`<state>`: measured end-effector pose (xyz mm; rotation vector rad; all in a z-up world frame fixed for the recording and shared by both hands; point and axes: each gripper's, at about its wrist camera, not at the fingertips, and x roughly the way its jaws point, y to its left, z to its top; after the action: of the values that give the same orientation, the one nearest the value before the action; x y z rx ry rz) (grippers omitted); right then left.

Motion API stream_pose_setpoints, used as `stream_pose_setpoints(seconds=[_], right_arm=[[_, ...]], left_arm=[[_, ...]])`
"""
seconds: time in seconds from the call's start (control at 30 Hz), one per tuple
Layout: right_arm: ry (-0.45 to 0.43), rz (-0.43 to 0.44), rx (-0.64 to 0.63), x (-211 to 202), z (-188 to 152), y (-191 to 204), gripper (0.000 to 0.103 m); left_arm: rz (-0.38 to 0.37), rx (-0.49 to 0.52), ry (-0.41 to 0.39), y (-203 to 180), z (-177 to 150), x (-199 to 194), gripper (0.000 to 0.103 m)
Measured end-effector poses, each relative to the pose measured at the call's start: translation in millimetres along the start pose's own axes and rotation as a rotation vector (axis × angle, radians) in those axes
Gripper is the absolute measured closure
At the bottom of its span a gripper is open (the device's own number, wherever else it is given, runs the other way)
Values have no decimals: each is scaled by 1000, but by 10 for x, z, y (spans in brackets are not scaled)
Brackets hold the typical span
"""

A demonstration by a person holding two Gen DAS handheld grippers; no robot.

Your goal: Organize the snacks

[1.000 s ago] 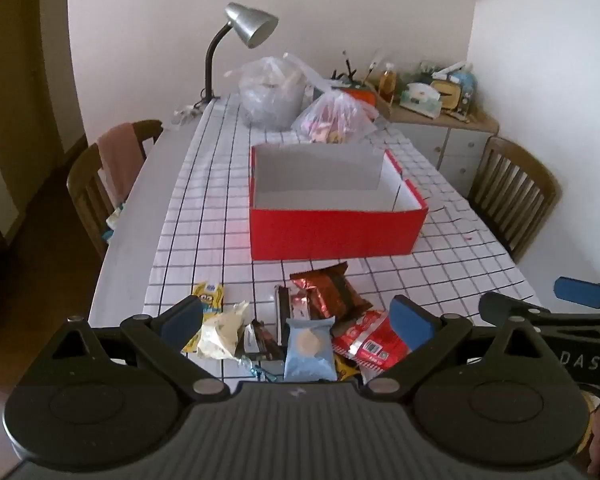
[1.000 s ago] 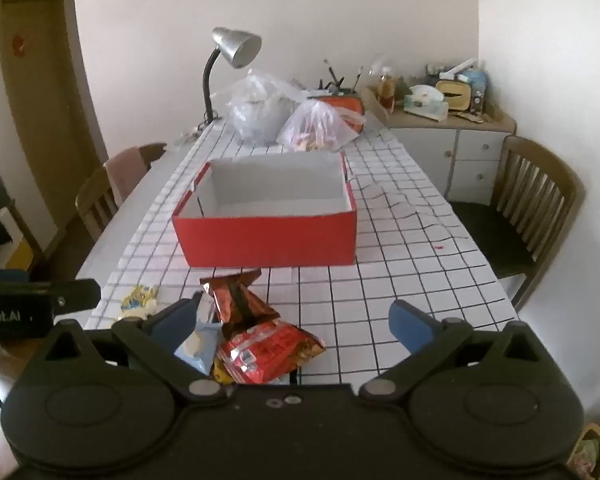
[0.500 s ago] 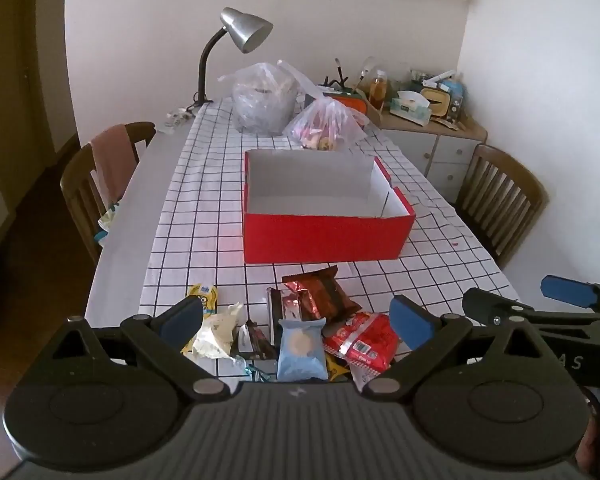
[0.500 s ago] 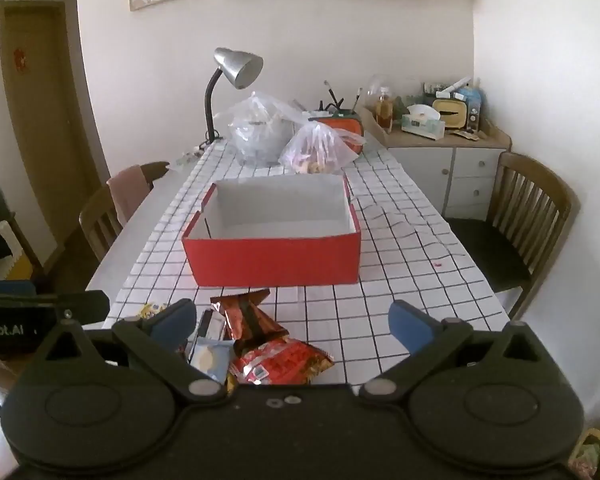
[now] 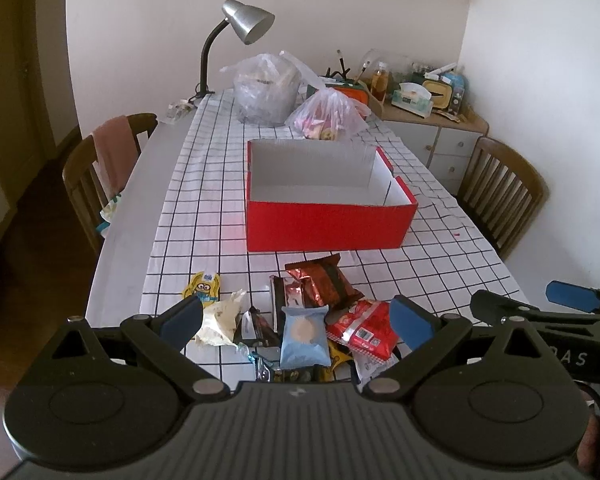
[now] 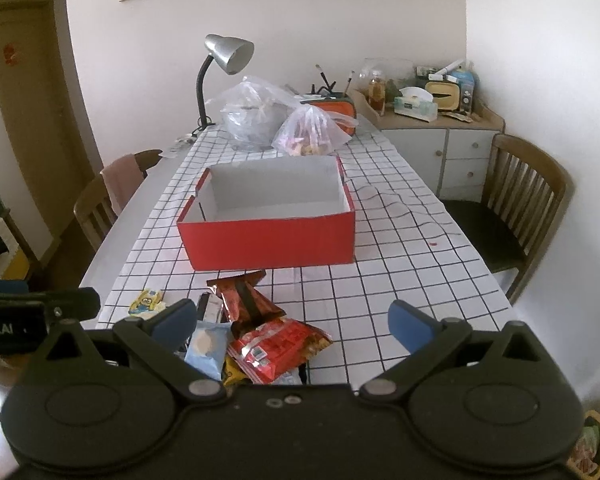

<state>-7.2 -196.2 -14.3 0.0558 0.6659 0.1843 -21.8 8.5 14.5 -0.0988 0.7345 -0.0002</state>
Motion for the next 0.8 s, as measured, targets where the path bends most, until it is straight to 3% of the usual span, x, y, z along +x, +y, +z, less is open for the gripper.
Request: stream_pose_setpoints(seconds=[0.8], right_arm=[[-46,9,13,-197,-75,-46,0]], left_arm=[[-11,9,-20,-75,-59,-138,3]])
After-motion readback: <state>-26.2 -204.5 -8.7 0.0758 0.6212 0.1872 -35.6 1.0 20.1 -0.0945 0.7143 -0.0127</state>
